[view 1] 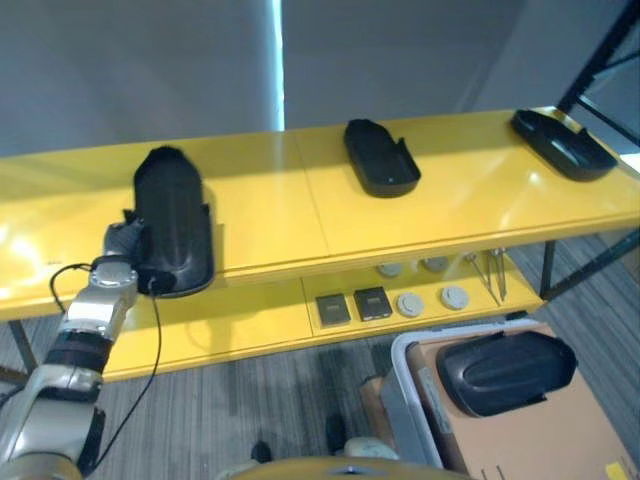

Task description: Move parts from the plastic box to the shelf.

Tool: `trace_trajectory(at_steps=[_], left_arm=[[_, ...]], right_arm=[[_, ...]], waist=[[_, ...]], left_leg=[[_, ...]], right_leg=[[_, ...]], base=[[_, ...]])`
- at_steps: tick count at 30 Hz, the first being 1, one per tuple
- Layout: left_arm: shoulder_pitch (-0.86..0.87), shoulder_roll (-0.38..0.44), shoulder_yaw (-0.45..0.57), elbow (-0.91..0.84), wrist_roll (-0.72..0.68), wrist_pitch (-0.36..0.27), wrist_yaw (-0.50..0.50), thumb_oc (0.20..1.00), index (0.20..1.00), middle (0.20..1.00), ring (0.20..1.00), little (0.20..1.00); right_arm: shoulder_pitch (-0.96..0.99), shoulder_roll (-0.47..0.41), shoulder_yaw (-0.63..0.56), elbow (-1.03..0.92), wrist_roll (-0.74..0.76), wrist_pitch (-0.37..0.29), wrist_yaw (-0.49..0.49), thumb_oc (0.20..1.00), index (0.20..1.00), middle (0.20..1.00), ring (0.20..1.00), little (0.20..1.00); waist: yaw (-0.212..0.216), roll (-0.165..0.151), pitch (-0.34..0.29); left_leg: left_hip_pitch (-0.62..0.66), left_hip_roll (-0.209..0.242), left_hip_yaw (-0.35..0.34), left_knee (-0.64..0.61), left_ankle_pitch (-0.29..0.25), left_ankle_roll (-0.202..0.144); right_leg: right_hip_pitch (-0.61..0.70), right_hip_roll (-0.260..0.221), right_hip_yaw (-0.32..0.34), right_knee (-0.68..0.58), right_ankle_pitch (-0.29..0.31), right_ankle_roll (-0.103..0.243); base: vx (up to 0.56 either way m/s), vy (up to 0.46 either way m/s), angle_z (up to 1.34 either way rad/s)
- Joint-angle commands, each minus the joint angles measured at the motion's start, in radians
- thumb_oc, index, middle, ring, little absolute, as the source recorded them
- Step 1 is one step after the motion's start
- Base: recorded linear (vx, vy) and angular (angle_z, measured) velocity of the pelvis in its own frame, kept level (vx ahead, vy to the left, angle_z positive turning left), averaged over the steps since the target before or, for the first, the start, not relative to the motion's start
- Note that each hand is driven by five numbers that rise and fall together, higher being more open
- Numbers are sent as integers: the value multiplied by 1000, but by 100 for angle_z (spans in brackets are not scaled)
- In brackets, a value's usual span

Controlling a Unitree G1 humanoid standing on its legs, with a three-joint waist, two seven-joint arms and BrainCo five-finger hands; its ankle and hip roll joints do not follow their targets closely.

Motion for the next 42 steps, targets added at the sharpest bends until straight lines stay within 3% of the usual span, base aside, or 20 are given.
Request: trace_trajectory(at_steps=[1, 7, 16, 21, 29, 30, 31, 32, 42], left_arm=[[-133, 36, -14, -37, 43, -30, 43, 200, 200, 200, 200, 200], [-249, 67, -71, 126, 53, -37, 42, 200, 200, 200, 200, 200], [-366, 113, -128, 283, 118, 47, 80, 200, 200, 200, 200, 200], [-405, 155, -149, 369, 157, 60, 88, 200, 200, 200, 200, 200], [-374, 172, -122, 407, 168, 25, 96, 200, 200, 200, 200, 200], [-375, 173, -120, 404, 170, 22, 98, 269, 269, 269, 269, 269], [-375, 173, -121, 402, 170, 18, 99, 595, 595, 595, 595, 595], [-374, 171, -121, 401, 175, 14, 99, 1000, 1000, 1000, 1000, 1000], [-399, 137, -138, 379, 165, -17, 105, 1000, 1000, 1000, 1000, 1000]], right_arm=[[25, -61, 35, 19, -61, 16, 30, 1000, 1000, 1000, 1000, 1000], [12, -93, 45, 58, -78, -10, 55, 1000, 1000, 1000, 1000, 1000], [36, -93, 65, 38, -77, -21, 68, 1000, 1000, 1000, 1000, 1000], [38, -101, 65, 56, -68, -42, 72, 1000, 1000, 1000, 1000, 1000], [42, -99, 57, 74, -59, -59, 76, 1000, 1000, 1000, 1000, 1000], [41, -101, 55, 77, -62, -63, 75, 1000, 1000, 1000, 1000, 1000], [41, -103, 55, 77, -60, -65, 73, 1000, 1000, 1000, 1000, 1000], [41, -105, 54, 78, -58, -66, 72, 1000, 1000, 1000, 1000, 1000], [45, -108, 44, 113, -76, -88, 79, 1000, 1000, 1000, 1000, 1000]], waist=[[-1, 6, -8], [-31, 15, 30], [-61, -8, 56], [-64, -17, 71], [-61, -19, 81], [-60, -19, 80], [-60, -19, 79], [-61, -19, 83], [-70, -17, 78]], left_leg=[[-81, 57, 76, 71, -3, -21], [-106, 53, 86, 96, -14, -10], [-105, 60, 106, 114, -31, -3], [-111, 66, 102, 135, -46, 0], [-116, 72, 97, 147, -47, -2], [-119, 72, 98, 143, -43, -3], [-121, 72, 99, 142, -41, -5], [-117, 72, 98, 143, -44, -4], [-99, 74, 115, 130, -39, -12]], right_leg=[[-55, -19, 23, 82, -81, 97], [-101, -15, 59, 122, -87, 98], [-98, 0, 95, 123, -94, 101], [-92, 3, 97, 127, -106, 96], [-87, 5, 97, 129, -113, 87], [-90, 6, 99, 127, -110, 85], [-91, 5, 99, 125, -110, 85], [-86, 5, 97, 124, -113, 86], [-68, 1, 97, 107, -108, 91]], base=[[11, 68, -20], [15, 40, -15], [78, -22, -11], [38, -13, -4], [22, 3, 0], [0, 0, 0], [0, 0, 0], [0, 0, 0], [8, 5, -3]])
